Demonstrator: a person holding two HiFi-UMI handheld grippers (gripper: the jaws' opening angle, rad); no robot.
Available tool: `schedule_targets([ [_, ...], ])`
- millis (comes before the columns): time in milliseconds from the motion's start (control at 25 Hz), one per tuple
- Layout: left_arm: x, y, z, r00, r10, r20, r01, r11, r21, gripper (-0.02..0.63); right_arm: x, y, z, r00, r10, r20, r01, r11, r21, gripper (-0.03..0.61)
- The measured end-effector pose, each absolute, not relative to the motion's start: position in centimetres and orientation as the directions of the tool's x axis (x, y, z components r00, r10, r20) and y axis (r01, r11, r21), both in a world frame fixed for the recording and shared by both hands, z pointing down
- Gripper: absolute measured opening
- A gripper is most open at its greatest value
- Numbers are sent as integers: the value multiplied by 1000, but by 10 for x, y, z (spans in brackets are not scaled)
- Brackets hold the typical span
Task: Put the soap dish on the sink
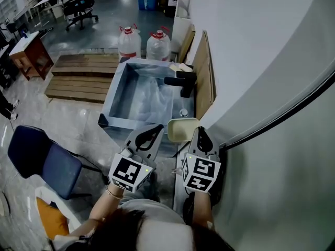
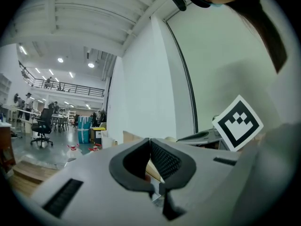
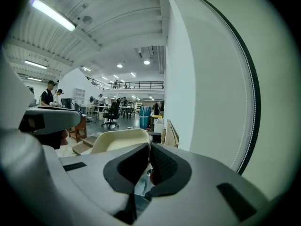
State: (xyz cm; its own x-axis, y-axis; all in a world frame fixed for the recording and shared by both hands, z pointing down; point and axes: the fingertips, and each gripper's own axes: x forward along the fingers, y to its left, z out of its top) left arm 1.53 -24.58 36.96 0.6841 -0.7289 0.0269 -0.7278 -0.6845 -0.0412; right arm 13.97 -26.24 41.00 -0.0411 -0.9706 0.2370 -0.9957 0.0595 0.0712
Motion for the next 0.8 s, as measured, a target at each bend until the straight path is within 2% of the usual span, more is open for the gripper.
schedule_targets([
  [800,26,-295,377,714,-699,42,-698,-715,-36,9,141,-322,468,-40,-942,332,-983,97,158,34],
])
